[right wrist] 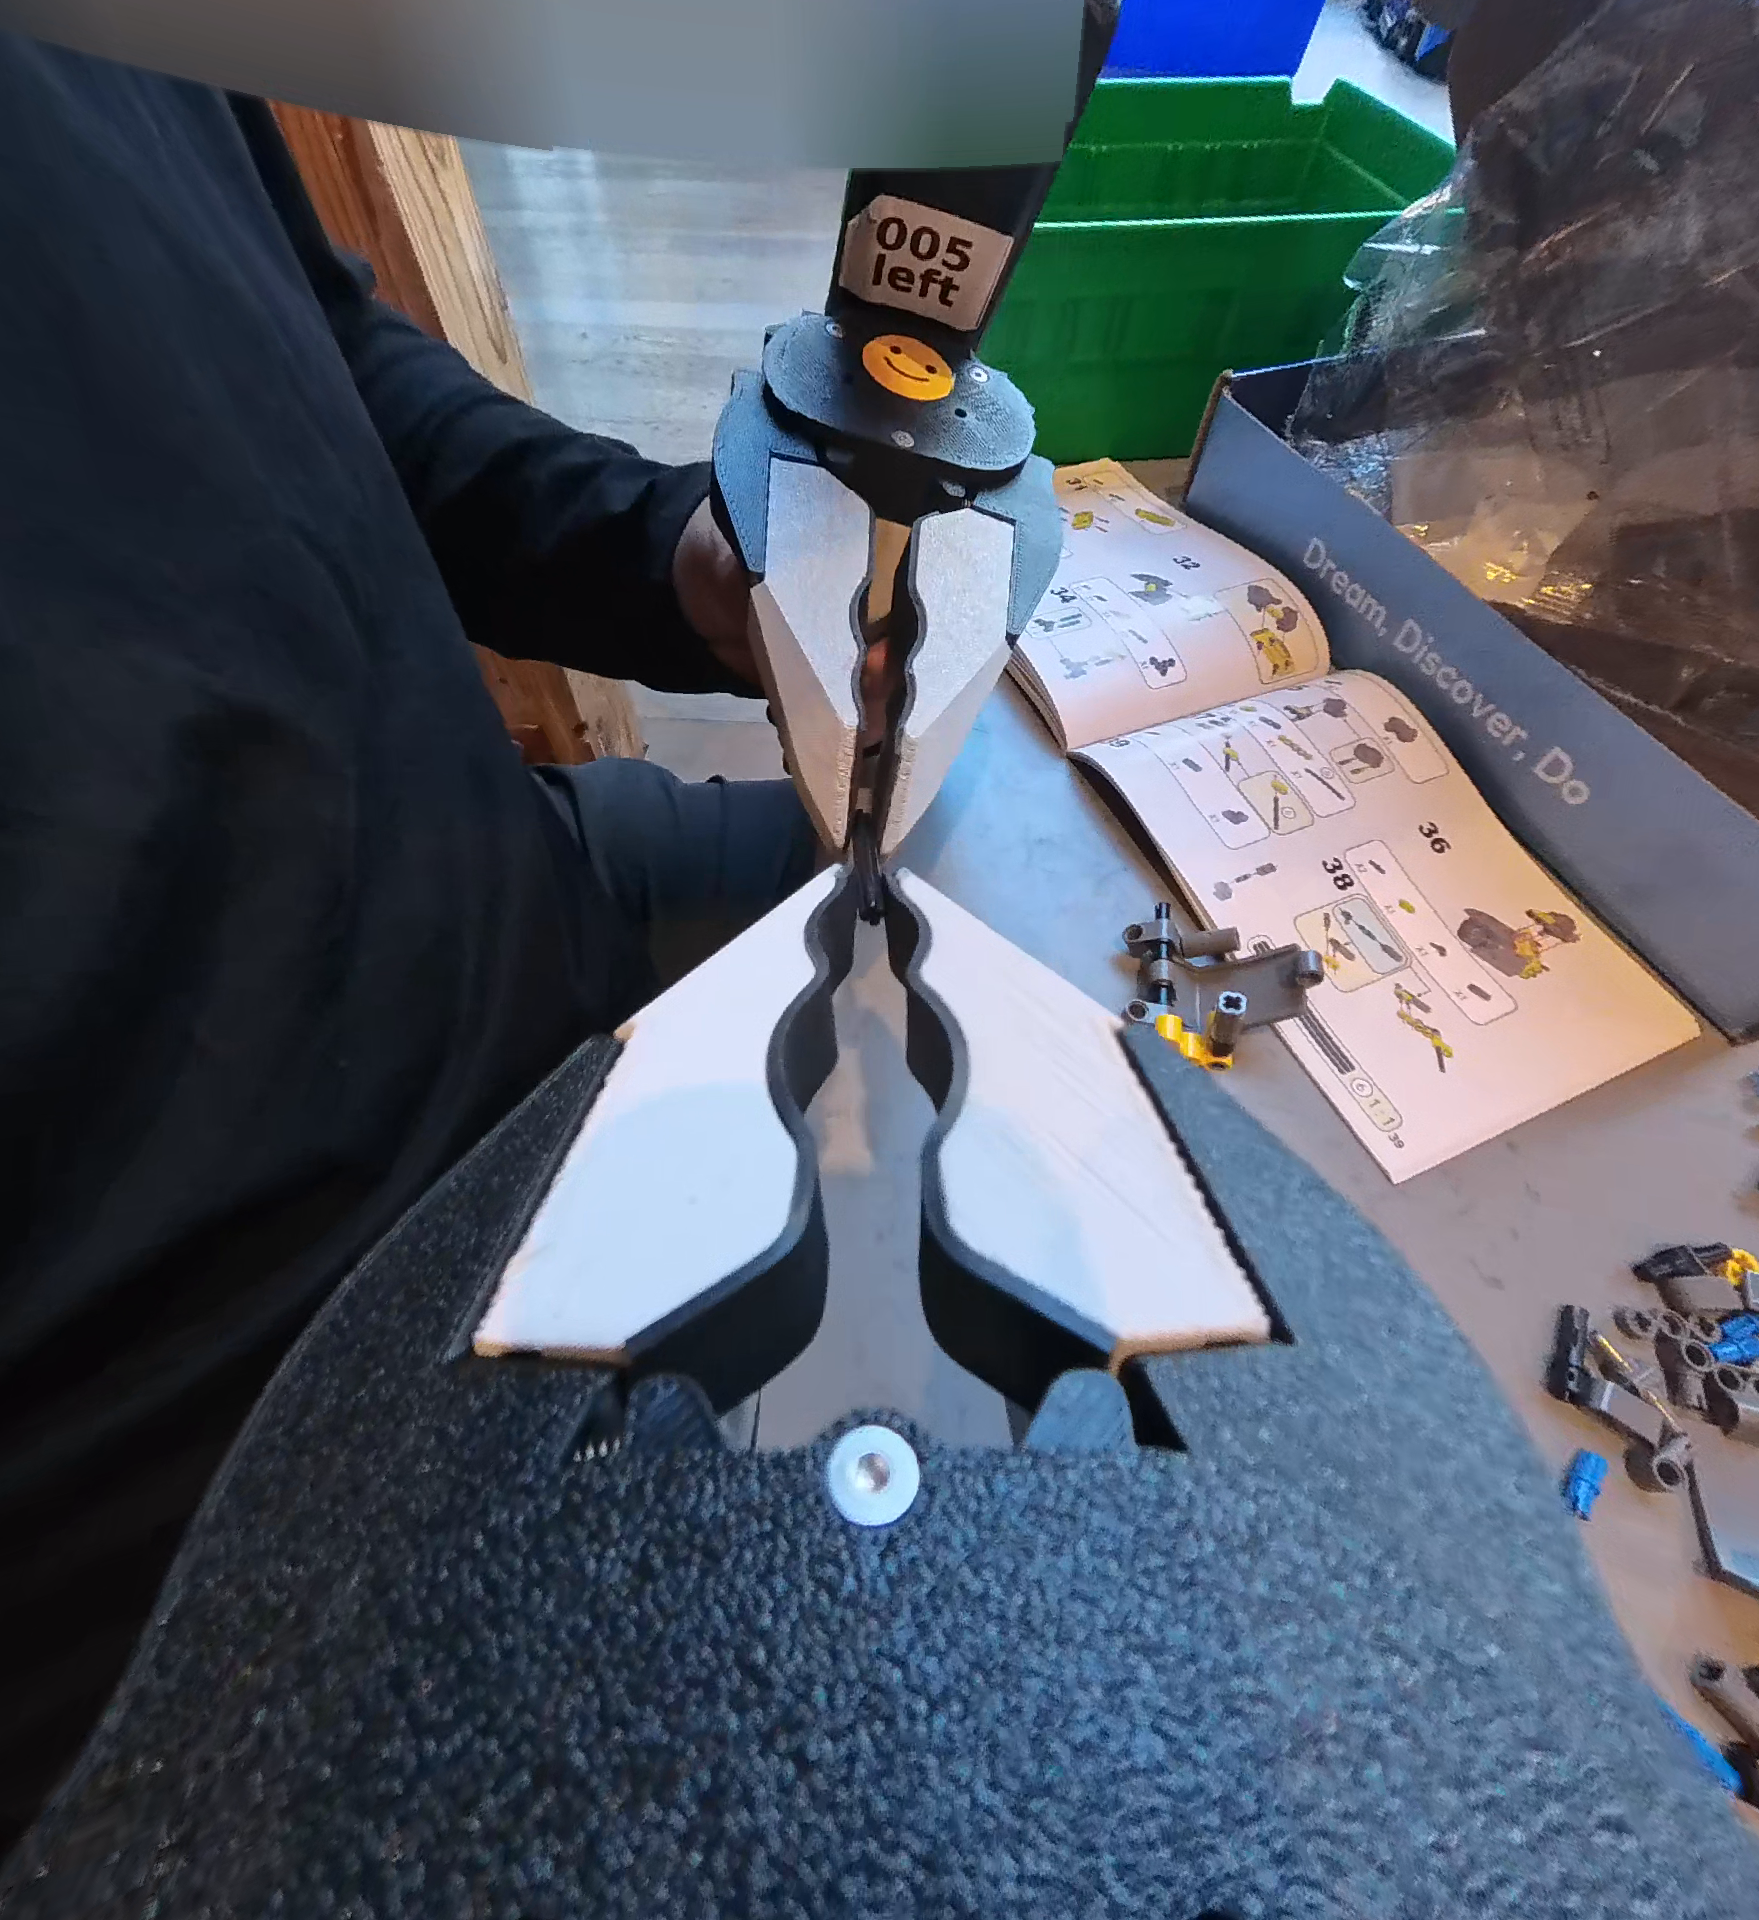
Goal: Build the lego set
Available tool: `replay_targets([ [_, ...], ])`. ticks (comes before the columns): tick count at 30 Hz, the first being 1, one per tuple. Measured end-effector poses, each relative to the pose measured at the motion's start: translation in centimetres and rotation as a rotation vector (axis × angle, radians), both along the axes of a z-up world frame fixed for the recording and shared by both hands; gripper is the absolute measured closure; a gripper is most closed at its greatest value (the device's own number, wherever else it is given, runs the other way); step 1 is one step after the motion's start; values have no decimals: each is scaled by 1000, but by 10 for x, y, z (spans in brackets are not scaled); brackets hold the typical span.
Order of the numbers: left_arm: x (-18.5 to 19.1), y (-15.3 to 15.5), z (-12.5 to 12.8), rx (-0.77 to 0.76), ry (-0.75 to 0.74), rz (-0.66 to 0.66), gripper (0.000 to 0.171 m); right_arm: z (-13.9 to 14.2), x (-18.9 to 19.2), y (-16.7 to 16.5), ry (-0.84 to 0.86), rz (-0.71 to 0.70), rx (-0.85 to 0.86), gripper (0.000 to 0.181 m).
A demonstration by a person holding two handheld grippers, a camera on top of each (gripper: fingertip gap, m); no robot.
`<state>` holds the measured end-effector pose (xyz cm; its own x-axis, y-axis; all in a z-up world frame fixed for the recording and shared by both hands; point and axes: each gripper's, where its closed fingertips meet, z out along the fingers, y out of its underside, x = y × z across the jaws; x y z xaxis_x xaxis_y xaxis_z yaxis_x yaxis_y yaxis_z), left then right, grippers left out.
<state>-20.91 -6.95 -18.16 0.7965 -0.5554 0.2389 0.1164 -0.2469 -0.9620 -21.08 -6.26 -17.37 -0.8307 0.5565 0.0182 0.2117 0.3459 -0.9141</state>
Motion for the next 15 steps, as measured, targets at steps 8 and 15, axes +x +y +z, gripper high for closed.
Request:
replay_targets([
  [8, -56, -7, -24, -159, 272, 215, 158, -13, -25, 15, -100, -148, 32, 177],
  [15, -56, 1, -80, -435, 391, 110, 156, -48, -42, 18, -284, -188, 280, 177],
])
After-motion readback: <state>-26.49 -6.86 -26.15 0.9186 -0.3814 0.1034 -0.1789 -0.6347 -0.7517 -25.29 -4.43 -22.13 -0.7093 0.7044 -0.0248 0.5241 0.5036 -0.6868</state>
